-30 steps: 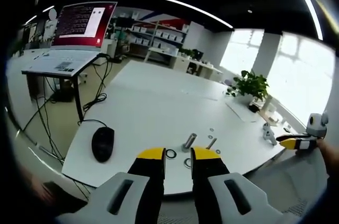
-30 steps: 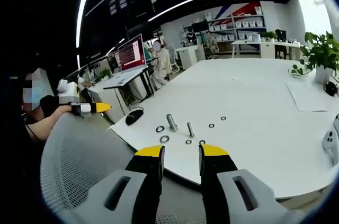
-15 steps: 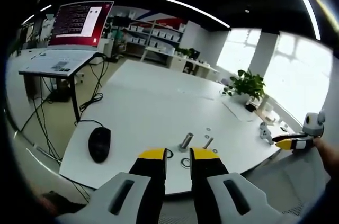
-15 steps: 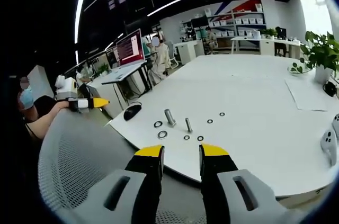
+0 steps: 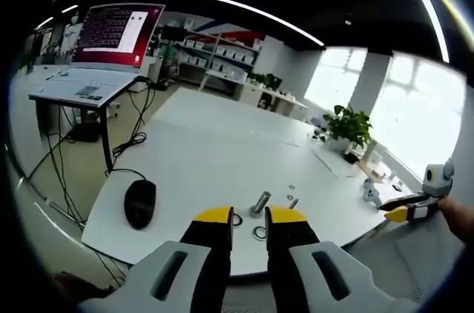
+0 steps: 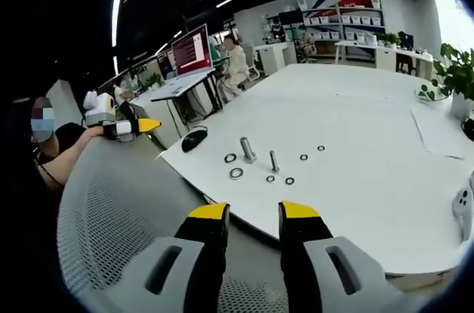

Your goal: Place the washer onto the threaded stud by aligning its center hole with the stud, sliding it down to the base, and recovering from edge contact or off-axis alignment until the washer reaches the visible bottom stop.

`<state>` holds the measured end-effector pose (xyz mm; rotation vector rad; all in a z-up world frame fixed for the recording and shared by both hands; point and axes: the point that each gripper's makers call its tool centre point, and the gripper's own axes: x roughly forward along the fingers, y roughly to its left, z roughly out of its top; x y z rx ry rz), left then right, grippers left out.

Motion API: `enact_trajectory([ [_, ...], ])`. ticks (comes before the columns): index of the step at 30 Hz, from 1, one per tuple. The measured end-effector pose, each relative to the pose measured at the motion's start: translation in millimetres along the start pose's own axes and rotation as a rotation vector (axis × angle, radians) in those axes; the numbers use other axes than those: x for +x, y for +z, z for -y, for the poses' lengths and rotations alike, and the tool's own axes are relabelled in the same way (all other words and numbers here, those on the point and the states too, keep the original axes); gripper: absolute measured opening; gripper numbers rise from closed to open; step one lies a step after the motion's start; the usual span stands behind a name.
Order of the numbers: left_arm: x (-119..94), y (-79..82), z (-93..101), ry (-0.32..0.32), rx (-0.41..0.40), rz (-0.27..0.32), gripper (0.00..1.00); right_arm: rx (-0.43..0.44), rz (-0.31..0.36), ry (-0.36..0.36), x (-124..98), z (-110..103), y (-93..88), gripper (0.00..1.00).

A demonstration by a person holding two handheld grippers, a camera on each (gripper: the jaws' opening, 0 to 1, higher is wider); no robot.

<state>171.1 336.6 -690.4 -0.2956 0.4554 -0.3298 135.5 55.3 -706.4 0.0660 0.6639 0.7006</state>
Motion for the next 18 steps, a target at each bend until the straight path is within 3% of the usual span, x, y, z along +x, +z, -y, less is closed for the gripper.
enact_trajectory([
  [5, -0.7, 0.2, -2.4, 0.016, -0.004, 0.006, 0.19, -0.005, -0.019, 0.140, 1.1, -9.2, 6.8, 0.29],
  [13, 0.2, -1.8, -2.5, 0.019, 0.012, -0.004, 0.21, -0.064, -0.004, 0.220, 12.7, 5.2, 23.9, 0.29],
  [18, -0.3, -3.6, -1.4, 0.013, 0.020, -0.013, 0.21, -0.091, -0.024, 0.213, 26.1, 14.3, 28.7, 0.29],
])
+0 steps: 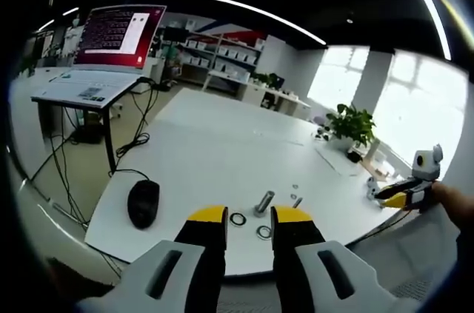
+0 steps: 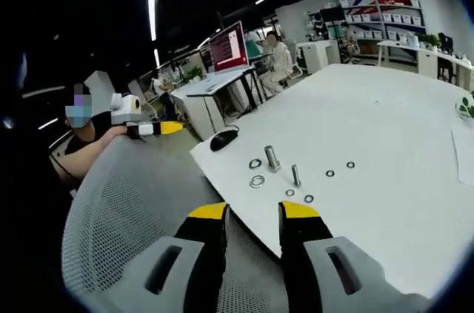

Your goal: Place the washer onto the threaded stud by aligning its center hole with the stud, sliding it down to the base, and recovering from edge contact or off-axis alignment until the washer reaches the visible bottom stop.

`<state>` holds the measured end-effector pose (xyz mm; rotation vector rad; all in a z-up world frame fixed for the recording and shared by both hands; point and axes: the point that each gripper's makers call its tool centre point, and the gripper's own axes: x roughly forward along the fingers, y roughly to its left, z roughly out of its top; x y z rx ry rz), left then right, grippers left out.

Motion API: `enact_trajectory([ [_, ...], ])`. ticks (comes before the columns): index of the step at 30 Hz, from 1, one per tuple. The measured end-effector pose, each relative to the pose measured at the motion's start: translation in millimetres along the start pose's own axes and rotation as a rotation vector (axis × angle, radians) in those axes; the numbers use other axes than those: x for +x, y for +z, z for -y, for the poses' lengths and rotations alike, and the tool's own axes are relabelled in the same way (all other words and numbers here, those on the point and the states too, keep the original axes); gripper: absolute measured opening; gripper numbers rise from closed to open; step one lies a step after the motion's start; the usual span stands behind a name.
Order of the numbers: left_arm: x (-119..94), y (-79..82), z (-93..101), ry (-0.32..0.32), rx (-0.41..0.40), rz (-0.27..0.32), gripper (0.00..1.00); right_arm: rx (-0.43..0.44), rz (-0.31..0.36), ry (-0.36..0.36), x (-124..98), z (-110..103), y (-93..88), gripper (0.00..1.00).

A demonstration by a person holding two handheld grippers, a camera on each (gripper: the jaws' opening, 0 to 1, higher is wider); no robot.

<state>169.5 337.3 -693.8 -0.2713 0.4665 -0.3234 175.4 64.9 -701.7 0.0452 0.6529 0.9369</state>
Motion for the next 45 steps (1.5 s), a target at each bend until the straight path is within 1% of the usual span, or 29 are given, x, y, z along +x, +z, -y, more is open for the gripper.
enact_trajectory([
  [3, 0.2, -0.5, 0.2, -0.008, -0.001, -0.005, 0.21, -0.016, -0.018, -0.004, 6.0, 1.6, 4.4, 0.29],
  [7, -0.2, -0.7, 3.9, -0.009, 0.002, -0.007, 0.21, -0.084, -0.040, 0.000, 10.9, -1.1, 10.5, 0.29],
  [10, -1.2, 0.2, 5.3, -0.011, -0.006, 0.002, 0.21, -0.117, -0.069, -0.005, 16.1, 1.7, 10.0, 0.29],
  [15, -0.8, 0.1, 3.8, -0.014, -0.005, 0.000, 0.21, -0.132, -0.116, 0.004, 27.1, 1.1, 9.2, 0.29],
  [18, -0.7, 0.4, 3.8, -0.016, -0.006, 0.002, 0.22, -0.183, -0.174, 0.008, 36.6, 3.3, 5.2, 0.29],
  [23, 0.5, 0.8, 2.4, -0.016, -0.007, 0.001, 0.21, -0.233, -0.222, 0.017, 49.4, 8.3, 7.0, 0.29],
  [26, 0.1, 1.0, 2.1, -0.019, -0.009, 0.005, 0.21, -0.241, -0.271, 0.025, 57.5, 15.3, 3.3, 0.29],
  [29, 0.6, 1.9, 0.9, -0.017, -0.013, 0.008, 0.21, -0.251, -0.302, 0.022, 63.6, 21.3, 1.0, 0.29],
  [32, 0.3, 1.9, 0.6, -0.017, -0.014, 0.011, 0.21, -0.270, -0.357, 0.028, 70.0, 27.0, -4.9, 0.29],
  [41, 0.4, 2.3, -0.3, -0.013, -0.016, 0.014, 0.22, -0.316, -0.466, 0.048, 84.4, 39.4, -20.5, 0.29],
  [45, 0.3, 2.2, -0.4, -0.012, -0.017, 0.015, 0.22, -0.320, -0.509, 0.066, 91.1, 45.1, -26.4, 0.29],
])
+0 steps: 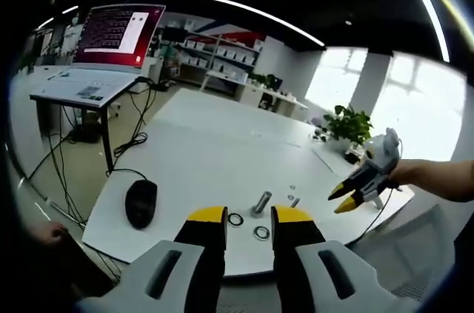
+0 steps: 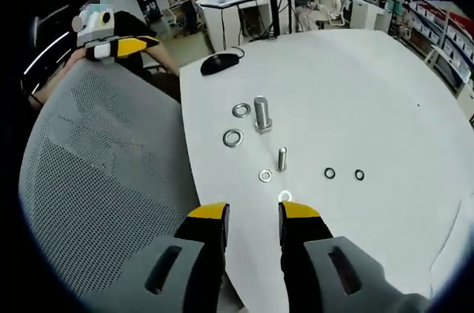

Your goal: Place the washer onto the threaded stud by aligning its center hole with the stud, sliding it down to the base, and recovering from edge contact or off-axis alignment until the washer reaches the visible bottom stop.

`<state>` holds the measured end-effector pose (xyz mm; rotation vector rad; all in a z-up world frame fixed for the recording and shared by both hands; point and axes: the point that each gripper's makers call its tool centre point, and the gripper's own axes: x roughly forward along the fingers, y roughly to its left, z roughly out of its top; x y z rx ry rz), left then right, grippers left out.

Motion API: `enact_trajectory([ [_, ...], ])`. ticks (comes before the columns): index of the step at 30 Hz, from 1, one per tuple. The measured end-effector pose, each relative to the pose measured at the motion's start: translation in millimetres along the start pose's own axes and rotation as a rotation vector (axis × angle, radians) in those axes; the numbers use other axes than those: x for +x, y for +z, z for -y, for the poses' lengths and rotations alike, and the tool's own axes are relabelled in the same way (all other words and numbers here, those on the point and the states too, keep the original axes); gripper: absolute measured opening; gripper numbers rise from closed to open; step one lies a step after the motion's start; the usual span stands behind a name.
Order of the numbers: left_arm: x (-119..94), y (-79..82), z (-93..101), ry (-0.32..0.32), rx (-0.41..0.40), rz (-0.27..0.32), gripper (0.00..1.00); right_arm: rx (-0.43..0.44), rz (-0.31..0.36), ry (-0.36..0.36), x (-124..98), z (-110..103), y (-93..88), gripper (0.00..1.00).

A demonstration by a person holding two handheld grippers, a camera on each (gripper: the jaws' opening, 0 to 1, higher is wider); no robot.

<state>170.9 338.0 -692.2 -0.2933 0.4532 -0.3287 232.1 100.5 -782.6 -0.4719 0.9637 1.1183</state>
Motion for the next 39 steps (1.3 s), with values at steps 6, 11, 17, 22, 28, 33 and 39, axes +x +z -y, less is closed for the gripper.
enact_trajectory([
  [6, -0.1, 0.6, -0.7, 0.003, -0.003, 0.005, 0.22, -0.036, -0.089, -0.005, 12.3, 12.7, -11.0, 0.29],
  [11, 0.1, 1.4, -1.5, 0.005, -0.006, 0.008, 0.22, -0.038, -0.127, -0.001, 22.0, 20.9, -15.6, 0.29],
  [17, -0.5, 3.9, -2.3, 0.012, -0.019, 0.027, 0.22, -0.068, -0.180, 0.015, 33.6, 23.5, -20.3, 0.29],
  [22, -0.1, 3.2, -1.8, 0.011, -0.012, 0.023, 0.22, -0.085, -0.206, 0.022, 41.7, 24.9, -21.2, 0.29],
  [28, 0.0, 2.9, -1.3, 0.011, -0.012, 0.022, 0.22, -0.088, -0.217, 0.036, 49.6, 26.3, -17.6, 0.29],
  [33, 0.3, 2.4, 1.1, 0.011, -0.009, 0.019, 0.22, -0.092, -0.254, 0.032, 59.3, 33.3, -23.4, 0.28],
  [39, 0.6, 3.5, -0.4, 0.014, -0.022, 0.026, 0.22, -0.105, -0.270, 0.025, 67.2, 36.4, -22.3, 0.28],
])
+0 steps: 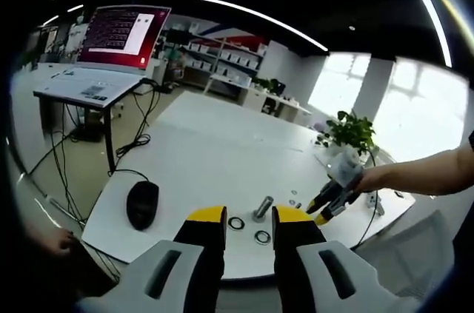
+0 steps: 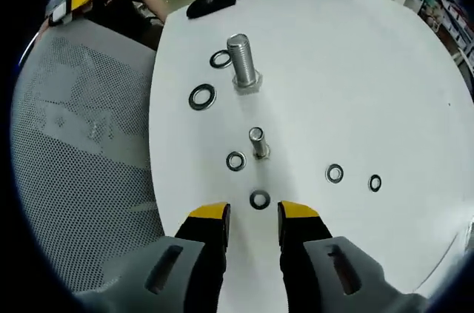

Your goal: Place the washer onto the threaded stud by aligning its center hole with the stud, sliding it down to the base, and recovering from edge contact or off-axis alignment until the washer reaches the visible bottom stop.

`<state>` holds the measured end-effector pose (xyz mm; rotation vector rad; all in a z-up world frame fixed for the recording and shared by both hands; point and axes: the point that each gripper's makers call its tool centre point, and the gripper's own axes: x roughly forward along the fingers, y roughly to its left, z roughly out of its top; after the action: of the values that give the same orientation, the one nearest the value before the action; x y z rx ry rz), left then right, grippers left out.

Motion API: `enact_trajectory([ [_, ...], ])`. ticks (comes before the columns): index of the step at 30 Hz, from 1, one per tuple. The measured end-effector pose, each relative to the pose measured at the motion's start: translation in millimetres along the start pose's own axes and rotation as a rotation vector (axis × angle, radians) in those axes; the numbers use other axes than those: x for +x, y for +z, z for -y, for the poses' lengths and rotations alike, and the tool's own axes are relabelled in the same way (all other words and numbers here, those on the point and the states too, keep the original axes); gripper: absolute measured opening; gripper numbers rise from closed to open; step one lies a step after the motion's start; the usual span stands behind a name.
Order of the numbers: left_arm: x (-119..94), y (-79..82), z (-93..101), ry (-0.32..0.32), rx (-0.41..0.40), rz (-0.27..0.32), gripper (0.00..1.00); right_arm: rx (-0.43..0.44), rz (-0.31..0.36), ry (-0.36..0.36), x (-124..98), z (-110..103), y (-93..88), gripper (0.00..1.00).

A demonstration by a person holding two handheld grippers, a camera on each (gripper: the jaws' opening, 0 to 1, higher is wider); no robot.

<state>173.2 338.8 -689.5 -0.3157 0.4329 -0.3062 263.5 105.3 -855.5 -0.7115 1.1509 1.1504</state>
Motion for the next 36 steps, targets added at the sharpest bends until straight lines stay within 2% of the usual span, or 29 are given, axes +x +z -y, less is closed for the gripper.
enact_trajectory([
  [7, -0.1, 0.1, 0.8, 0.001, -0.003, 0.001, 0.22, -0.057, -0.056, -0.018, 6.2, 3.7, -5.4, 0.27],
  [17, -0.1, 0.4, 1.9, 0.001, -0.008, 0.004, 0.22, -0.067, -0.076, -0.012, 10.0, 0.0, -6.8, 0.27],
  [29, 0.0, 0.2, -0.5, 0.001, -0.008, 0.002, 0.22, -0.163, -0.131, -0.060, 11.9, 1.5, -4.7, 0.21],
  [36, 0.3, -0.2, -1.5, -0.001, -0.007, -0.001, 0.22, -0.172, -0.134, -0.066, 11.6, 2.6, -5.0, 0.21],
])
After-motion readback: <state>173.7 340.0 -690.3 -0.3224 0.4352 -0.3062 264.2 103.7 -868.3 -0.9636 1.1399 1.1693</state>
